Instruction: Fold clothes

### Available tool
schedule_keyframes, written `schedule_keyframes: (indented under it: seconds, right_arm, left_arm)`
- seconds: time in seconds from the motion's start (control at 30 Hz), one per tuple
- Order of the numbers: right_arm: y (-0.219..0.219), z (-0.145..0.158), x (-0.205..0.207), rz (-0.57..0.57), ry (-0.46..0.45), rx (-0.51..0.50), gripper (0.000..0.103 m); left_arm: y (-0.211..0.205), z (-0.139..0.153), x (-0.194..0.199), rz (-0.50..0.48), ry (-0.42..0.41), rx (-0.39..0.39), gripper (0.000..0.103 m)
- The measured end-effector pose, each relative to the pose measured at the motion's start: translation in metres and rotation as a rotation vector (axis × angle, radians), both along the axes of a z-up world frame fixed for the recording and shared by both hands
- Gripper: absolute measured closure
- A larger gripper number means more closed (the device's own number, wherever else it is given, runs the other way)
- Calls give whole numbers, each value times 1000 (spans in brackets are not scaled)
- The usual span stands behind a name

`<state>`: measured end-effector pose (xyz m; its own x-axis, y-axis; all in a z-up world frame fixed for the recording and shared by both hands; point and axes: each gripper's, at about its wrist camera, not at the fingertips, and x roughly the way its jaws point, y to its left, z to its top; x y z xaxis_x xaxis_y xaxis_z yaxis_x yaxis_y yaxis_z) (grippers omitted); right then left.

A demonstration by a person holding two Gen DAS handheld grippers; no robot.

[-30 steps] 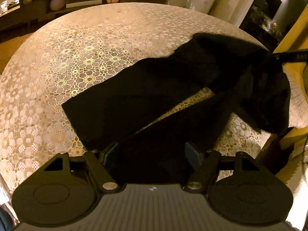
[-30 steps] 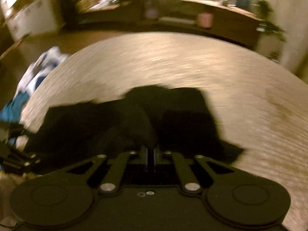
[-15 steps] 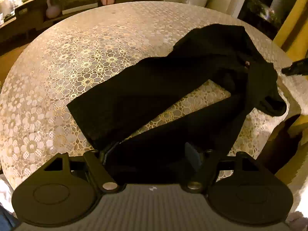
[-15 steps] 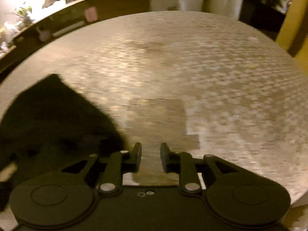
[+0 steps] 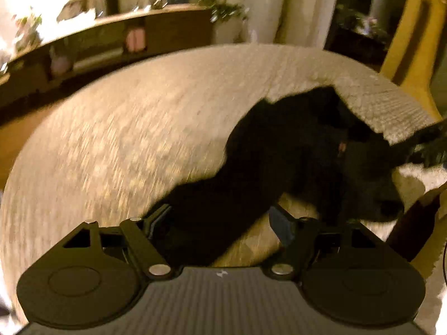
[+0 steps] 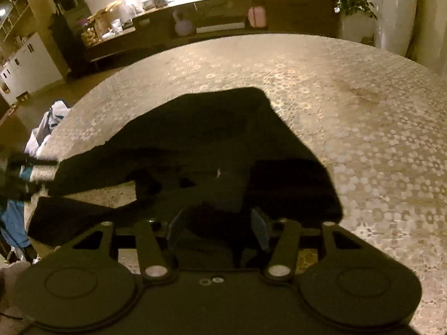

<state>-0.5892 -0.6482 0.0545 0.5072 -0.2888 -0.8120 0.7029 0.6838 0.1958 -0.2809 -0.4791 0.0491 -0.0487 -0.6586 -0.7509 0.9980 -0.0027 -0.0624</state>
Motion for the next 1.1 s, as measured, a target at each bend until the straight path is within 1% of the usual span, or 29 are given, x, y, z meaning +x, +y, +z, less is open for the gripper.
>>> schedule_keyframes:
  seconds: [0.13,0.2,0.3,0.37,0.4,0.5,0.53,0.57,0.6,0.67,0.73,0.83,0.93,0.97,1.1]
  right_arm:
    - [-1,-11,6,-22,48,-1,0]
    - [0,-14,8,-36,61,-17,0]
    - [-3,-19,8,-58,75,-21,0]
    - [-5,-19,6,-72,69,-11,0]
    - [-6,-19,4,-81,62,-2,0]
    - [-13,-19,-2,-126,39,38,0]
    - [-13,-19,-4,-142,30,50,0]
    - [-14,-18,-7,-157,19,64,0]
    - [-14,-18,-9,-171,7,78,0]
    - [-13,-21,-11,-196,-7,102,0]
    - [-14,-26,-10,-224,-18,123,0]
    - [-13,-36,-4,-252,-25,124,0]
    - [-10,-40,4,-242,-26,92,0]
    - [-10,-39,4,-238,-25,82,0]
    - [-11,-25,-3,-225,-40,42,0]
  left_arm:
    - [-41,-3,-15,-73,-1,-22,28]
    - [-60,-8,-21,-108,2,-25,28]
    - [-87,-17,-29,-143,6,-17,28]
    - [-102,-25,-33,-161,14,3,28]
    - [-108,-28,-33,-165,25,12,28]
    - [-124,-37,-30,-169,96,43,29]
    - [-128,-39,-29,-168,121,52,42]
    - [-130,-41,-29,-165,132,57,67]
    - [-132,-42,-29,-162,144,62,77]
    - [-134,-44,-30,-156,152,63,87]
    - [-133,-42,-29,-136,149,46,94]
    - [-128,-35,-24,-83,148,5,98]
    - [-119,-21,-3,7,119,-44,100]
    - [-114,-17,10,34,120,-51,100]
    - [-97,-2,60,145,126,-79,101]
